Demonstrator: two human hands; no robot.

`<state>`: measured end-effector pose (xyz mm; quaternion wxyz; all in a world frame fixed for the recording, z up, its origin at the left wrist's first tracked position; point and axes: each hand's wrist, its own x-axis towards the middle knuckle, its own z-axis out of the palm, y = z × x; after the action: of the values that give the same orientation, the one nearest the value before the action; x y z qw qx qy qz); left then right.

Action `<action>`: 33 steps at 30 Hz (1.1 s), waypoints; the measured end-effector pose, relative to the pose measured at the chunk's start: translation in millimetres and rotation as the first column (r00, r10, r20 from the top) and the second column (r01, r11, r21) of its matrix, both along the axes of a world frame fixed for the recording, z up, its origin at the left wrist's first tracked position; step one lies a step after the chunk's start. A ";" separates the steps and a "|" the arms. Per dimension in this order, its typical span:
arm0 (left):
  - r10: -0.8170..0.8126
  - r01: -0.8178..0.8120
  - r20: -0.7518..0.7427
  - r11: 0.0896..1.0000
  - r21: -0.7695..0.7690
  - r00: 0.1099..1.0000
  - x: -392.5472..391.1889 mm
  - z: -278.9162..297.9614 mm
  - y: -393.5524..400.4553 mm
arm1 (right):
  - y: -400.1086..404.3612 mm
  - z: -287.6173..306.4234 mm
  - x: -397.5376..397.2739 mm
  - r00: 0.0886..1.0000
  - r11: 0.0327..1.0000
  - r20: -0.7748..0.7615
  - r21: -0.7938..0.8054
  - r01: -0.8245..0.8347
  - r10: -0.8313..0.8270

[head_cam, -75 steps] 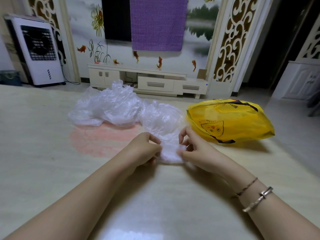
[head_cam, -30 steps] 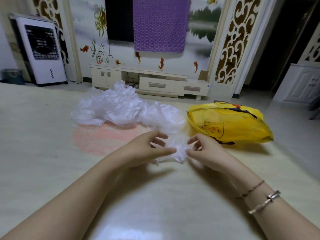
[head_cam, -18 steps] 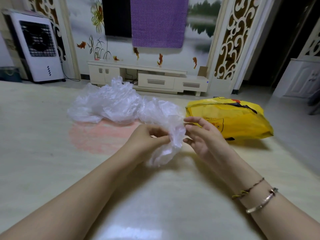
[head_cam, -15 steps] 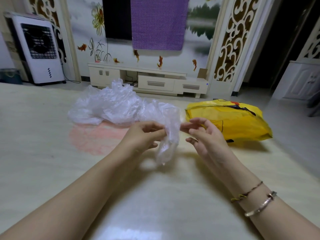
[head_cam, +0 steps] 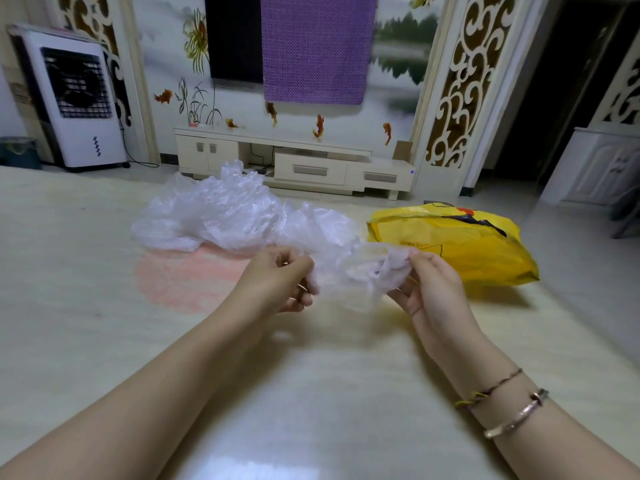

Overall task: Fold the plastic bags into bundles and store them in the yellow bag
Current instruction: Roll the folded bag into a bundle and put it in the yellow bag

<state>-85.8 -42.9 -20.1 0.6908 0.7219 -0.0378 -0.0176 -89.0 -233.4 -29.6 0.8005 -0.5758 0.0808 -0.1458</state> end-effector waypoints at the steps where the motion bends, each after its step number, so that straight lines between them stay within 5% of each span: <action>1: -0.022 0.023 -0.016 0.999 0.044 1.000 -1.7 0.5 -0.4 | -0.9 1.2 -0.9 0.999 0.999 -0.013 0.001 0.049 -0.049; 5: -0.110 0.124 -0.127 0.986 0.108 0.986 -4.8 4.6 -4.5 | -4.8 7.3 -3.2 0.998 0.997 -0.011 -0.025 0.068 -0.068; 11: -0.157 0.094 -0.266 0.967 -0.236 0.951 3.7 5.7 -0.9 | -4.4 18.4 -14.3 0.943 0.943 0.015 -0.049 -0.330 0.331; 16: -0.387 0.340 -0.169 0.906 -0.252 0.906 3.0 -5.0 -2.1 | -2.6 18.1 -14.2 0.940 0.925 -0.032 -0.169 -0.341 0.341; 20: -0.085 0.079 -0.012 0.965 -0.249 0.996 9.0 -5.4 -0.5 | -1.9 14.8 -12.3 0.944 0.933 -0.225 -0.211 -0.291 0.243; 23: 0.148 -0.131 0.164 0.985 -0.114 0.975 12.6 -6.3 4.5 | -0.4 12.9 -12.9 0.900 0.920 -0.317 -0.153 -0.361 0.300; 26: 0.186 -0.186 0.277 0.982 -0.028 0.943 8.3 -6.7 2.6 | 0.2 11.4 -10.1 0.942 0.933 -0.244 -0.219 -0.285 0.231; 33: 0.190 -0.240 0.270 0.957 0.164 0.944 9.0 -9.0 4.8 | -14.7 -4.4 8.0 0.976 0.892 -0.192 -0.452 0.006 -0.103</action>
<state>-76.8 -38.1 -29.1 0.6041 0.7821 -0.0439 0.1462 -81.0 -248.1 -34.0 0.6285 -0.7544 0.1455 -0.1212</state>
